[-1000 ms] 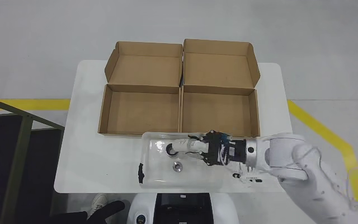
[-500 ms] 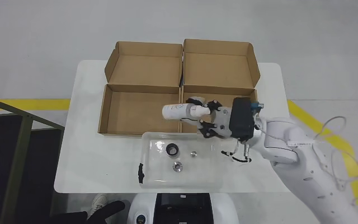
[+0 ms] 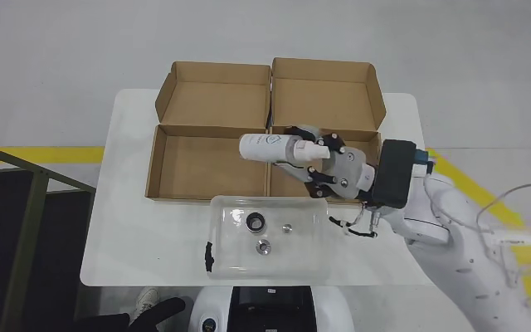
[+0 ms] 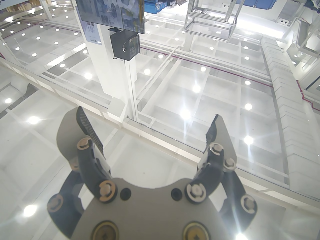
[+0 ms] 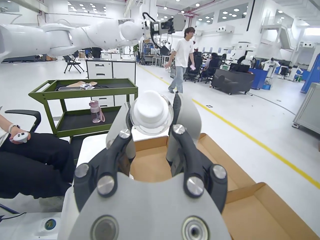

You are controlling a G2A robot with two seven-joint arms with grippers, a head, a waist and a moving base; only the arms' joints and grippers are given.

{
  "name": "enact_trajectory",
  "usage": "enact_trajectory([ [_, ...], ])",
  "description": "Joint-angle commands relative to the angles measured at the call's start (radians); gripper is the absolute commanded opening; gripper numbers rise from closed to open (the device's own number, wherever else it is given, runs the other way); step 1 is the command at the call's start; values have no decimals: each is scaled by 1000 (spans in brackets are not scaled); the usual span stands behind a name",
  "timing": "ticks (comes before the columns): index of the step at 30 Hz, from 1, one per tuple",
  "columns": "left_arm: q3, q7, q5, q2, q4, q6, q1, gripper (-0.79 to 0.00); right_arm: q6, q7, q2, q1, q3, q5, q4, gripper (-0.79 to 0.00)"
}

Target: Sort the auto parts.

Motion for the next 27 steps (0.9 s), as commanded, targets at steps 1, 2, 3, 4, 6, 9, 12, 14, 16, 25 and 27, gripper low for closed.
enact_trajectory([
  [1,0,0,0,0,0,0,0,0,1,-2,-1,-6,7,-10,-14,-785],
  [2,0,0,0,0,0,0,0,0,1,-2,-1,-10,10,-15,-19,-785],
  [3,0,0,0,0,0,0,0,0,1,2,-2,-14,14,-20,-23,-785],
  [4,0,0,0,0,0,0,0,0,-1,7,-2,-16,17,-25,-25,-785],
  [6,0,0,0,0,0,0,0,0,-5,18,-3,-19,21,-28,-25,-785],
  [9,0,0,0,0,0,0,0,0,-7,50,-4,-20,19,-35,-18,-785],
  [12,0,0,0,0,0,0,0,0,-5,109,-5,-15,11,-64,-21,-785],
  [14,0,0,0,0,0,0,0,0,0,160,-6,-9,1,-85,-27,-785],
  [16,0,0,0,0,0,0,0,0,4,218,-7,0,-11,-96,-30,-785],
  [25,0,0,0,0,0,0,0,0,38,409,-13,24,-47,-123,-4,-785],
  [27,0,0,0,0,0,0,0,0,47,442,-14,28,-53,-129,12,-785],
])
